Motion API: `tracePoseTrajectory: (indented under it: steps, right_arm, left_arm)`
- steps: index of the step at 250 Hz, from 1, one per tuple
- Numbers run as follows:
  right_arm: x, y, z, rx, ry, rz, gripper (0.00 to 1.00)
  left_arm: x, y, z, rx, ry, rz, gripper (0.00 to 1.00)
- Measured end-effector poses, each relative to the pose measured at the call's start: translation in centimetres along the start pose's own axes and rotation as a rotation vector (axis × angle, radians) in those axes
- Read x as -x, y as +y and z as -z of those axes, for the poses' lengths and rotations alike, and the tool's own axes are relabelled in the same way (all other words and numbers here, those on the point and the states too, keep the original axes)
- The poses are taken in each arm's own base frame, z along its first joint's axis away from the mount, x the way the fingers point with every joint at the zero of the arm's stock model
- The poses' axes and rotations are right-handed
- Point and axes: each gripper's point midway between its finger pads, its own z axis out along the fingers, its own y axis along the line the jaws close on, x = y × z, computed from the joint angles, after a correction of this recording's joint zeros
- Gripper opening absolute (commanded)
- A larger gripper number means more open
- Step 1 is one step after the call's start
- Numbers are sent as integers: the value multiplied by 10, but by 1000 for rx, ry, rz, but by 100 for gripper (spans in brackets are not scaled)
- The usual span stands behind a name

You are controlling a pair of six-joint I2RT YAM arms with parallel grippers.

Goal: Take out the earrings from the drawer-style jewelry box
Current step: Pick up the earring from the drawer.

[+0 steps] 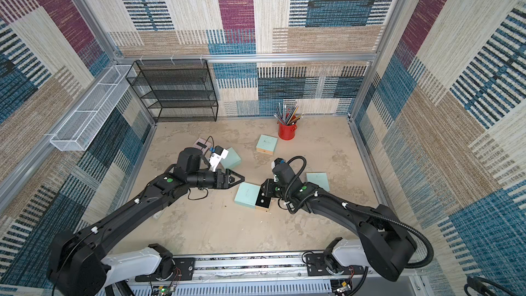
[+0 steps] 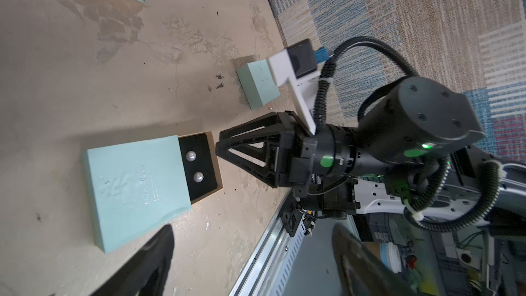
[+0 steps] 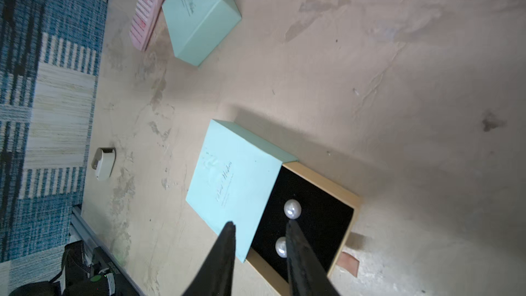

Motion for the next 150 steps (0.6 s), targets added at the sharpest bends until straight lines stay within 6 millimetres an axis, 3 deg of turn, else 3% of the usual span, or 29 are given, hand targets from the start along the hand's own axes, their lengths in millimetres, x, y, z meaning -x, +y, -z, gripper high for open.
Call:
tracePoseTrajectory:
  steps: [16, 56, 89, 150]
  right_arm:
    - [-5, -3, -4, -20, 26, 3, 30]
    - [-8, -7, -14, -70, 59, 5, 30]
    - [-12, -10, -24, -100, 95, 5, 30]
    - [-20, -15, -31, -136, 131, 0, 31]
  left_arm:
    - [-1, 0, 14, 46, -30, -56, 100]
    - [-10, 9, 38, 149, -82, -158, 98]
    - [-18, 20, 43, 198, -87, -174, 99]
    - [-18, 17, 44, 188, -87, -192, 98]
